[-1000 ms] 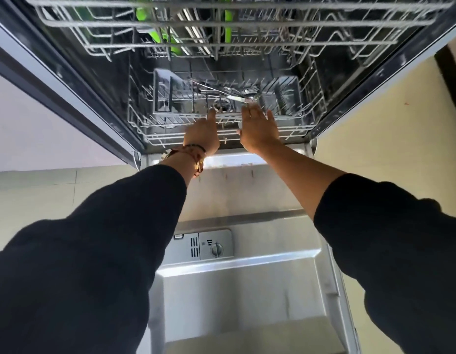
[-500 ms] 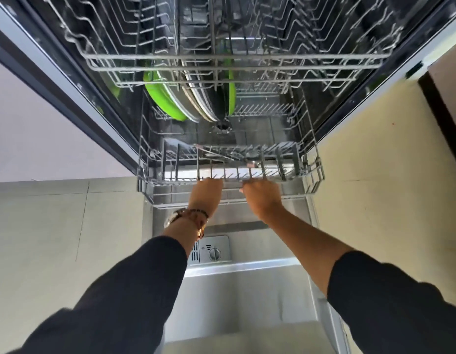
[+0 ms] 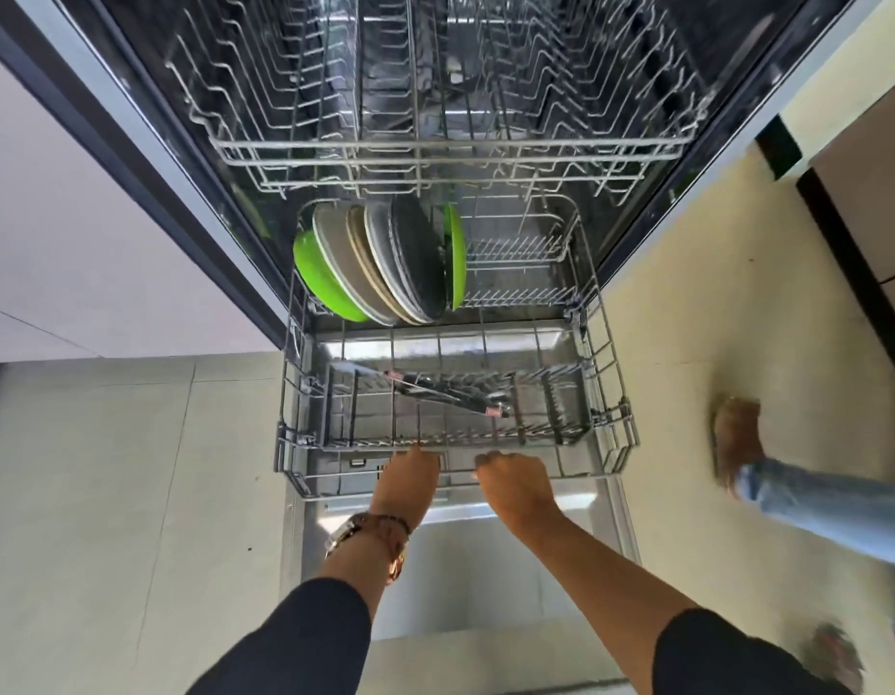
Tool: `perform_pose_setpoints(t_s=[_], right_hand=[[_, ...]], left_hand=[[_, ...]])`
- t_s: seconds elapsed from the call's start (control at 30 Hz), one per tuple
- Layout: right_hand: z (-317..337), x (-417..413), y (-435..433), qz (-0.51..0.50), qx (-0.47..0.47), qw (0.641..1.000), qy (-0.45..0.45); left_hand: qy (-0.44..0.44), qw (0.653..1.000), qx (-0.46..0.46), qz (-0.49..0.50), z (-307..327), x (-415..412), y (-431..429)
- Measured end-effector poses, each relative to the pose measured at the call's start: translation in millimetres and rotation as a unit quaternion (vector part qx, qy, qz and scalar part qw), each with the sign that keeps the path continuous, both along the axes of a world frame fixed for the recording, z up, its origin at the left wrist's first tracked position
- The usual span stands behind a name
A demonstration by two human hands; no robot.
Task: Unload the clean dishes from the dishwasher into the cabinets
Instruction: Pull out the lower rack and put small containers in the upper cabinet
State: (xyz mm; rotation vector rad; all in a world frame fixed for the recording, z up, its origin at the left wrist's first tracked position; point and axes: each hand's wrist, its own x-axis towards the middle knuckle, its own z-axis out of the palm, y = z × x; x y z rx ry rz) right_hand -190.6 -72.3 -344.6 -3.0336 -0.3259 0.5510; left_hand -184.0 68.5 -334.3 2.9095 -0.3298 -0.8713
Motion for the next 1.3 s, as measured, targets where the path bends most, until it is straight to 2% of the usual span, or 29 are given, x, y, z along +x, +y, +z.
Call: perform_pose_setpoints(t_s=[0.17,0.57,0.8,0.9,1.03,1.17,1.3], right_hand=[[4,-32,-2,0.008,0.020,1.000,0.008],[3,-79,-6,0.019,0.036,0.998,0.042],[3,-91,-10,0.088,0.020,0.993,0.071],[21,-83,-14,0.107,0.012,0.987,0.118],[19,-62,-18,0.059,0.029,0.997,0.051],[-5,-31,-10,-0.003,0.037,0.998,0.059],[-38,-3,0,-0.003,0.027,0.999,0.040]], left_hand=[[0.012,1.000,-0.021,0.014,5,-31,-2],[0.078,0.997,-0.006,0.008,15,-75,-5],[0.112,0.993,0.004,-0.024,21,-85,-7],[0.129,0.991,0.005,-0.046,26,-77,-5],[0.101,0.992,-0.007,-0.068,27,-67,-5],[0.026,0.999,-0.043,-0.017,4,-50,-7],[-0.006,0.998,-0.070,-0.005,-25,-30,-13]])
